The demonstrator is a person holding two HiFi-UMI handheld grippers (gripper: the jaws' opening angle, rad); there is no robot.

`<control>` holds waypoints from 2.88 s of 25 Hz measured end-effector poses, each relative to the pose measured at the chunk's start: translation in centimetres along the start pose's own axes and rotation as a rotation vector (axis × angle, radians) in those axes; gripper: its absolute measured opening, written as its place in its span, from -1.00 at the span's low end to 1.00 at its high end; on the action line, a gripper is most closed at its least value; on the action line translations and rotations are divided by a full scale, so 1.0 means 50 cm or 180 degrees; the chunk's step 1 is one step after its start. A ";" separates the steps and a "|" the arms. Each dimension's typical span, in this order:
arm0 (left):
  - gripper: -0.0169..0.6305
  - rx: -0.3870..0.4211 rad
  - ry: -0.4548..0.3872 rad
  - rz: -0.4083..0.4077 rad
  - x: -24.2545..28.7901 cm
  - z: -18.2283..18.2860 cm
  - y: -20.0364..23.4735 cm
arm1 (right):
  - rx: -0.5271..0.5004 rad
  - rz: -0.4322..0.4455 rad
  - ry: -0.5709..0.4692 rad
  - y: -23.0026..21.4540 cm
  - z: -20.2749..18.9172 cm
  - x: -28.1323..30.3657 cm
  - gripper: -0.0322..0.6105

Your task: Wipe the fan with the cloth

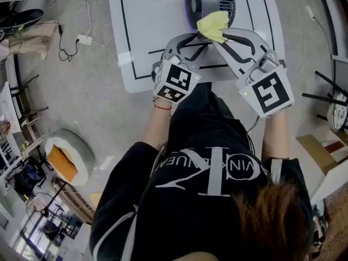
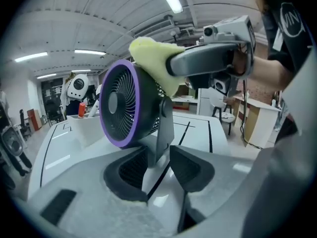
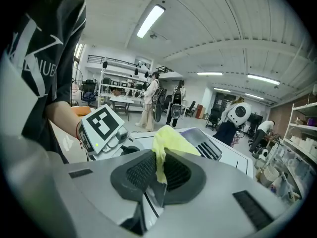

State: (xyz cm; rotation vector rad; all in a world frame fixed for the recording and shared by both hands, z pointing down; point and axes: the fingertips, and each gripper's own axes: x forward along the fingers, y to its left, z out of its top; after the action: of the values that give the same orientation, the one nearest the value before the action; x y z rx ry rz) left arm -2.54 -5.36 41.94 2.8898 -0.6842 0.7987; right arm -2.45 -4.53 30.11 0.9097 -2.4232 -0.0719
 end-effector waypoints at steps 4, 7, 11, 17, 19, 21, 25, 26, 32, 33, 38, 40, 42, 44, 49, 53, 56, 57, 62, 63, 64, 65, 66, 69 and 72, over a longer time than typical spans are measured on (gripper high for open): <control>-0.80 0.0360 0.0119 0.0060 0.025 0.002 -0.010 | 0.0016 -0.0042 0.0010 -0.004 -0.004 -0.013 -0.80; -0.80 0.0368 0.0106 0.0050 0.028 0.001 -0.011 | 0.0034 -0.0071 0.0012 -0.009 -0.010 -0.015 -0.80; -0.81 0.0279 0.0079 0.0000 0.035 0.008 -0.006 | 0.0052 -0.0097 0.0011 -0.022 -0.013 -0.014 -0.80; -0.82 0.0144 -0.0023 -0.0114 0.043 0.033 -0.023 | 0.0018 -0.0142 0.0046 -0.033 -0.003 -0.021 -0.80; -0.83 0.0131 -0.0045 -0.0116 0.044 0.041 -0.029 | 0.0017 -0.0167 0.0061 -0.037 -0.001 -0.029 -0.79; -0.83 0.0113 -0.0075 -0.0116 0.049 0.048 -0.037 | 0.0025 -0.0198 0.0083 -0.041 -0.003 -0.037 -0.79; -0.84 0.0179 -0.0116 -0.0094 0.074 0.038 -0.049 | 0.0047 -0.0258 0.0103 -0.040 -0.028 -0.034 -0.79; -0.85 0.0209 -0.0118 -0.0091 0.081 0.035 -0.052 | 0.0052 -0.0276 0.0108 -0.040 -0.035 -0.032 -0.79; -0.87 0.0142 -0.0205 -0.0015 0.099 0.052 -0.074 | 0.0112 -0.0398 0.0125 -0.053 -0.045 -0.052 -0.80; -0.87 0.0121 -0.0215 -0.0007 0.103 0.057 -0.077 | 0.0127 -0.0418 0.0123 -0.057 -0.048 -0.056 -0.80; -0.88 -0.0019 -0.0269 0.0048 0.122 0.072 -0.088 | 0.0240 -0.0493 0.0087 -0.073 -0.060 -0.067 -0.79; -0.88 -0.0184 -0.0292 0.0091 0.128 0.067 -0.082 | 0.0242 -0.0461 0.0077 -0.075 -0.066 -0.060 -0.79; -0.87 -0.0361 -0.0298 0.0109 0.139 0.066 -0.080 | 0.0189 -0.0461 0.0071 -0.077 -0.068 -0.058 -0.79; -0.87 -0.0460 -0.0291 0.0109 0.145 0.068 -0.083 | 0.0170 -0.0497 0.0056 -0.079 -0.064 -0.060 -0.79; -0.87 -0.0526 -0.0266 0.0172 0.142 0.066 -0.080 | 0.0147 -0.0507 0.0034 -0.072 -0.050 -0.059 -0.79; -0.88 -0.0560 -0.0294 0.0085 0.144 0.074 -0.085 | 0.0081 -0.0526 0.0023 -0.067 -0.046 -0.062 -0.79; -0.72 -0.0663 -0.0272 -0.0046 0.132 0.070 -0.092 | 0.0020 -0.0550 0.0040 -0.054 -0.037 -0.060 -0.79; -0.71 -0.0687 -0.0271 -0.0032 0.125 0.071 -0.091 | 0.0006 -0.0559 0.0052 -0.050 -0.035 -0.059 -0.79; -0.80 -0.0746 -0.0283 0.0254 0.072 0.054 -0.079 | -0.0010 -0.0574 -0.0079 -0.027 -0.022 -0.063 -0.79; -0.85 -0.0773 -0.0308 0.0331 0.057 0.047 -0.068 | 0.0001 -0.0570 -0.0105 -0.022 -0.019 -0.058 -0.79; -0.92 -0.0803 -0.0339 0.0408 0.042 0.041 -0.054 | 0.0005 -0.0559 -0.0116 -0.017 -0.016 -0.050 -0.79; -0.93 -0.0832 -0.0371 0.0478 0.027 0.034 -0.038 | -0.0004 -0.0543 -0.0118 -0.013 -0.013 -0.041 -0.79; -0.93 -0.0853 -0.0398 0.0538 0.013 0.029 -0.023 | -0.0019 -0.0523 -0.0118 -0.008 -0.010 -0.031 -0.79; -0.93 -0.0877 -0.0456 0.0667 -0.023 0.023 0.012 | -0.0047 -0.0486 -0.0128 0.004 0.002 -0.011 -0.79; -0.93 -0.0906 -0.0490 0.0752 -0.045 0.022 0.037 | -0.0063 -0.0511 -0.0097 0.007 0.004 -0.001 -0.79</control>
State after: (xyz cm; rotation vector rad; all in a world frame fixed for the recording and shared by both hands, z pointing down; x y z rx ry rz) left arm -4.52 -6.31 39.78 2.6608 -1.0749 0.4535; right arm -2.72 -4.27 30.00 1.1002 -2.3686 -0.1693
